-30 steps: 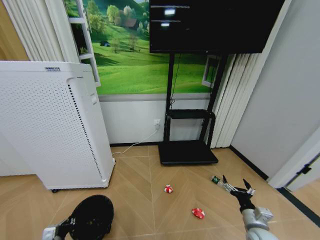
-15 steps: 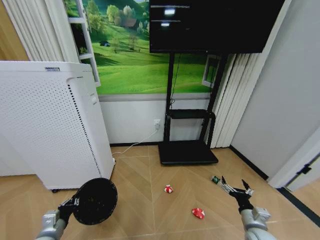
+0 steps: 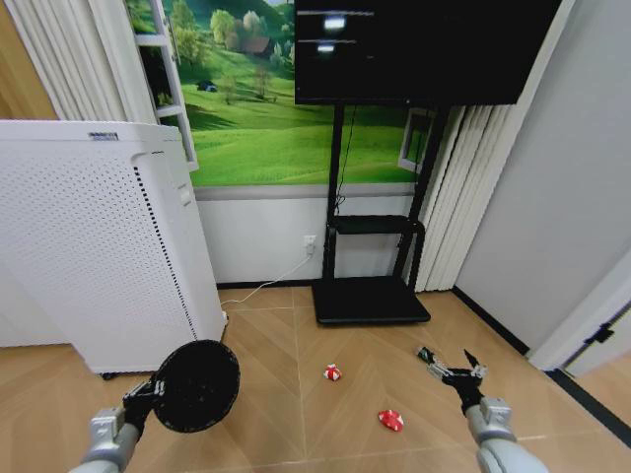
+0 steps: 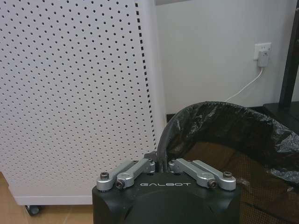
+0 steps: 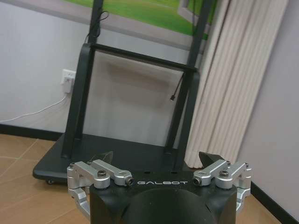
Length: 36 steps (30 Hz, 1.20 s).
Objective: Pick up the trash bin and place the garbage on the floor into it.
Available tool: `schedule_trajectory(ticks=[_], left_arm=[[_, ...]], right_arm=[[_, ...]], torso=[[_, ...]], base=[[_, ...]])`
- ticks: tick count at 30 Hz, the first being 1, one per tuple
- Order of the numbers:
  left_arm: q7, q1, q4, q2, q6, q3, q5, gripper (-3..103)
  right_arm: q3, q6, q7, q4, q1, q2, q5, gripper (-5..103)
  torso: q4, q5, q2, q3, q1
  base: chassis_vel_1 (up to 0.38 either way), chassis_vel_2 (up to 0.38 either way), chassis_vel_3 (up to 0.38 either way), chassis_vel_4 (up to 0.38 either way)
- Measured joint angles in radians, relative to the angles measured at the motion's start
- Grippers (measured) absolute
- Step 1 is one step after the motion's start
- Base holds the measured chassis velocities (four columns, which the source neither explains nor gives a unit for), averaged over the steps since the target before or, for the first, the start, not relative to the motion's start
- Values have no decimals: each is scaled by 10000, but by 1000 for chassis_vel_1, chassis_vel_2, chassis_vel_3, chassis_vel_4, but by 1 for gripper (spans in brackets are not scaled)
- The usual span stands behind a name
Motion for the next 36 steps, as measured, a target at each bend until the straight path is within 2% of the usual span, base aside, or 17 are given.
schedule_trajectory(ticks=[1,3,6,13,16,22,36], left_arm=[[0,0,0,0,0,0,0,7],[17,78,-1,-42,-3,33,65,7],[20,115,0,-64,-15,41,103,7],[32,123,54,-107,-44,134,208,7],[31,64,81,-104,-32,154,205,7],[29,-143,253,-55,-20,248,192,7],[29,-404,426,48,26,427,124,7]], right_arm=[[0,0,0,0,0,0,0,100],[-598,70,40,-517,336,-604,88,100],[-870,154,39,-809,519,-815,78,100],[-2902,689,-351,-3012,1713,-1909,-468,100],[-3456,744,-383,-3455,1991,-2095,-544,102],[-4489,721,-391,-4217,2385,-2305,-532,99],[-5316,804,-654,-5305,2542,-2468,-1033,99]], torso=[[0,0,0,0,0],[0,2,0,0,0],[0,2,0,0,0],[-2,3,0,0,1],[-1,2,0,1,0],[0,3,0,0,0],[0,0,0,0,0]], base=[[0,0,0,0],[0,0,0,0],[0,0,0,0],[0,0,0,0],[0,0,0,0],[0,0,0,0],[0,0,0,0]])
